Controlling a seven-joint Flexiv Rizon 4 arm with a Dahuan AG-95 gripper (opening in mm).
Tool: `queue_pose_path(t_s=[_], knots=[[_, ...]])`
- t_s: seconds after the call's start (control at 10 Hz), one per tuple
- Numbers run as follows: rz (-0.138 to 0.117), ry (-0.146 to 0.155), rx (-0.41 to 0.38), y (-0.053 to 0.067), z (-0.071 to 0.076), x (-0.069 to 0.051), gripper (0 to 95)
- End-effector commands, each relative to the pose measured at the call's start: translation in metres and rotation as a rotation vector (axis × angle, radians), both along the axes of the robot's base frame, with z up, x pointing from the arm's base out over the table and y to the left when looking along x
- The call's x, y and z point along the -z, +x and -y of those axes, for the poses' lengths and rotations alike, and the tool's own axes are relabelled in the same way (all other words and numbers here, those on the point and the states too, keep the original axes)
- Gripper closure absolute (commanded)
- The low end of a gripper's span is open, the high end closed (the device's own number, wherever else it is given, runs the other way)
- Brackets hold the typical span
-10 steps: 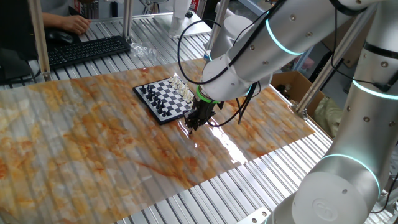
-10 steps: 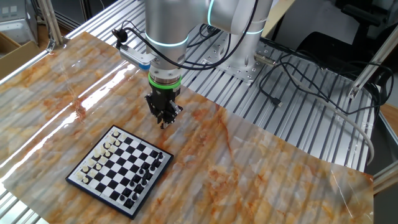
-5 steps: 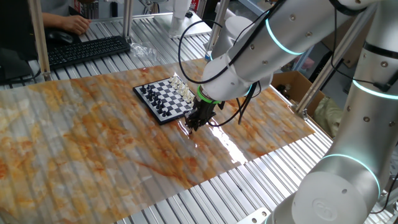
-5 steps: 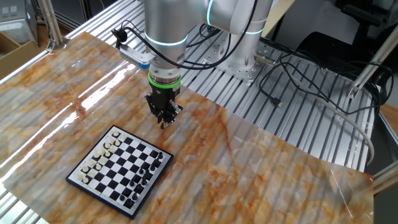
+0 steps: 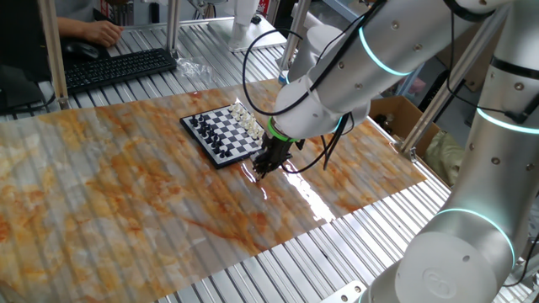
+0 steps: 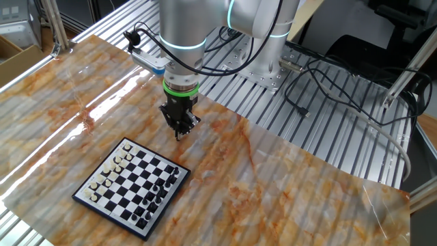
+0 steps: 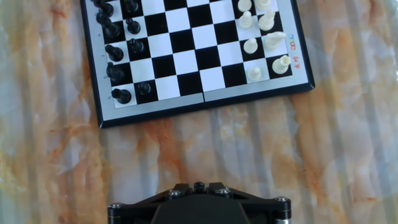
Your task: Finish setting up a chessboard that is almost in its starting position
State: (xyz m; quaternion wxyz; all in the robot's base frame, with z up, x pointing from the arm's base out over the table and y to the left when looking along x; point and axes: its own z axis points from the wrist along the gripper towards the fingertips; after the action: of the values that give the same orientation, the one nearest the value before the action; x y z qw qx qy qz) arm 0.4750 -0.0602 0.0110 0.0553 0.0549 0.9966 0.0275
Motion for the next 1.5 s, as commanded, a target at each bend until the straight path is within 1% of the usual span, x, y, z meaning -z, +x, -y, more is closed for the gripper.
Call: queue_pose_path(t_s=[0.1,0.4,0.6,0.8,1.3,1.5], knots=[[-0.001,0.000,0.003,0.000,0.000,0.000,95.0],[-0.006,0.018,0.016,0.001,-0.001,-0.004,95.0],[-0.019,0.027,0.030,0.003,-0.002,-0.011,95.0],[-0.034,0.026,0.035,0.005,-0.003,-0.018,95.0],[-0.056,0.019,0.038,0.009,-0.007,-0.031,95.0],[-0.057,0.014,0.047,0.014,-0.012,-0.035,95.0]])
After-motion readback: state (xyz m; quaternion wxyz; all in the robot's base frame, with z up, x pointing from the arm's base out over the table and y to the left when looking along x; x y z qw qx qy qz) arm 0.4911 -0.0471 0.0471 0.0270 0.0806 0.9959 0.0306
